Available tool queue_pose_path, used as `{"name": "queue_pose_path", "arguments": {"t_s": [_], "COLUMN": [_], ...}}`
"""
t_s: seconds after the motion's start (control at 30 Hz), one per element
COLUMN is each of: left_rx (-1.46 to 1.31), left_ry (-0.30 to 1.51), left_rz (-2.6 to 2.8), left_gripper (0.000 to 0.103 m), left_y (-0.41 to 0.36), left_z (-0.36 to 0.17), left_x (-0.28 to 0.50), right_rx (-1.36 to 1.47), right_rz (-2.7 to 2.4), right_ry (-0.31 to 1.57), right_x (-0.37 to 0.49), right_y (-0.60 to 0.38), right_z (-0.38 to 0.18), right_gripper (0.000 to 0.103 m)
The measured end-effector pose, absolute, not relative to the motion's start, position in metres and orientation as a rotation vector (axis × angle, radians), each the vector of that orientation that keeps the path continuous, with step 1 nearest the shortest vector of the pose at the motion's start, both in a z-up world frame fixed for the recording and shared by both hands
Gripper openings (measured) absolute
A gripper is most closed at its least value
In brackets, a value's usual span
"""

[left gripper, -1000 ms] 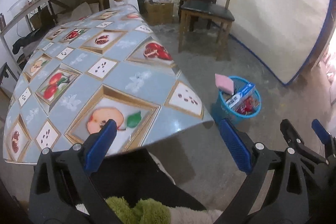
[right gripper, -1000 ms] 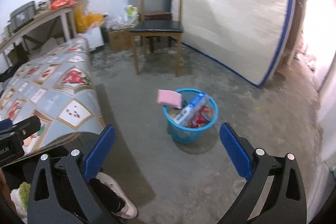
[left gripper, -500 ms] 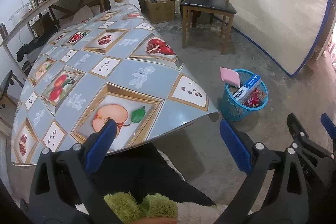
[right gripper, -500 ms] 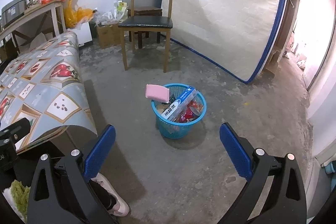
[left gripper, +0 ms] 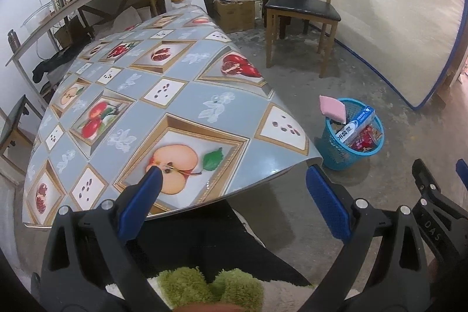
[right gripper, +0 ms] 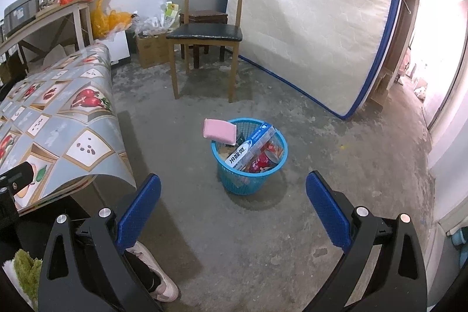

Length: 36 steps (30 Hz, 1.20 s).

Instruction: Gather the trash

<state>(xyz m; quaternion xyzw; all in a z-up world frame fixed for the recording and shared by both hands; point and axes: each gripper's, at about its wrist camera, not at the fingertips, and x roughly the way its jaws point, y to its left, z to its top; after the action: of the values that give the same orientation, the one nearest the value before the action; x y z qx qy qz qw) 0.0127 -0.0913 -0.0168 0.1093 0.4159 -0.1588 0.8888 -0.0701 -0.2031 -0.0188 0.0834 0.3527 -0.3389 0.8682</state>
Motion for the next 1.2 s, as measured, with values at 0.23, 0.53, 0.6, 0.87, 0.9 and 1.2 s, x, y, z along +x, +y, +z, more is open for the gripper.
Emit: {"name": "queue_pose_path", "arguments": {"t_s": [0.23,0.53,0.6,0.87,0.9,1.2], "left_rx": [0.223,0.221,0.221,0.22,0.22,0.219], "left_ry": [0.86,0.87,0.872,0.881,0.88,0.882], "left_rz": [-0.314,-0.304,-0.302,-0.301,-0.302,-0.302], "left_gripper": [0.095,0.094,0.095,0.095,0.095,0.095], "left_y": [-0.0876,-0.0846,-0.0841,-0.0835,-0.0835,-0.083], "left_z": [-0.0154,-0.0167,-0.0176,-0.0194,-0.0194,-0.0197], "left_x": [0.0145,0.0163,0.0163,0.0177,0.0177,0.0177], "right_rx": [0.169,0.174,0.174,0.169,0.169,0.167], "right_rz": [-0.701,-0.689,-0.687,-0.684,-0.685,-0.684], "right_ry": [0.736,0.738,0.737,0.737,0.736,0.734], "right_x": [-0.0699,-0.0676,-0.0669,-0.0652,-0.0653,-0.0663], "right_y": [-0.2037,-0.2048,-0.2042,-0.2017,-0.2013,-0.2017], "right_z": [-0.0179,-0.0183,-0.0181,-0.0172,-0.0171,-0.0165], "right_gripper": [0.097,0.097,0.097,0.097,0.097,0.097]}}
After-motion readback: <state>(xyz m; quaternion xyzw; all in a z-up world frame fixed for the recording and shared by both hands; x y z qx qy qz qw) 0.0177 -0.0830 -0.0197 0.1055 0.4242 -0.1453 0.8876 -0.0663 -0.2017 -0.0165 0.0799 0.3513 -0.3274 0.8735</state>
